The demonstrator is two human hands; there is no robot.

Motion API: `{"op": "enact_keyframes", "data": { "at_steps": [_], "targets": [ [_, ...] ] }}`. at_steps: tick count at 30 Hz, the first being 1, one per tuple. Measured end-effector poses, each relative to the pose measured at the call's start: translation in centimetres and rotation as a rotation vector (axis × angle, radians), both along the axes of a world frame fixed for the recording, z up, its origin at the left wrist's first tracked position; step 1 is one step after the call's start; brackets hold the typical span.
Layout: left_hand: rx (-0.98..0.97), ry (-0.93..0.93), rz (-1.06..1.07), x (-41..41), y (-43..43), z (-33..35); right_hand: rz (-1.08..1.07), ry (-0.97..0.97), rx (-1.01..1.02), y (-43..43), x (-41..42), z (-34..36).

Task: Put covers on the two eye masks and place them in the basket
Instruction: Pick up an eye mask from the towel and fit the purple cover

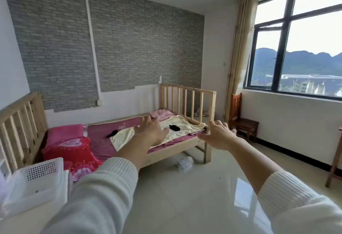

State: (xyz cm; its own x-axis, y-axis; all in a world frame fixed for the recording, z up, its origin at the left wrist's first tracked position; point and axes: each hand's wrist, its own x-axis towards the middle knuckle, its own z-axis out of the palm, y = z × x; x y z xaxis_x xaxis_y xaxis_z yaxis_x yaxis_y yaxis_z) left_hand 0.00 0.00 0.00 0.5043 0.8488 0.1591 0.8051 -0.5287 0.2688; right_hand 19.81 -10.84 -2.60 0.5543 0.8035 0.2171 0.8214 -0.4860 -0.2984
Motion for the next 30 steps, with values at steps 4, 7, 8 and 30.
{"op": "enact_keyframes", "data": {
  "at_steps": [4,7,8,30],
  "targets": [
    [0.019,0.024,0.012,0.0,1.0,-0.2,-0.009,-0.012,0.004,0.5,0.1,0.2],
    [0.016,0.026,0.005,0.4,2.0,-0.4,-0.002,-0.013,0.003,1.5,0.3,0.3],
    [0.021,0.034,0.007,0.4,2.2,-0.3,-0.006,-0.015,0.005,1.7,0.3,0.4],
    [0.024,-0.011,0.011,12.6,16.6,-3.5,0.005,-0.047,0.025,15.6,12.5,-1.0]
  ]
}}
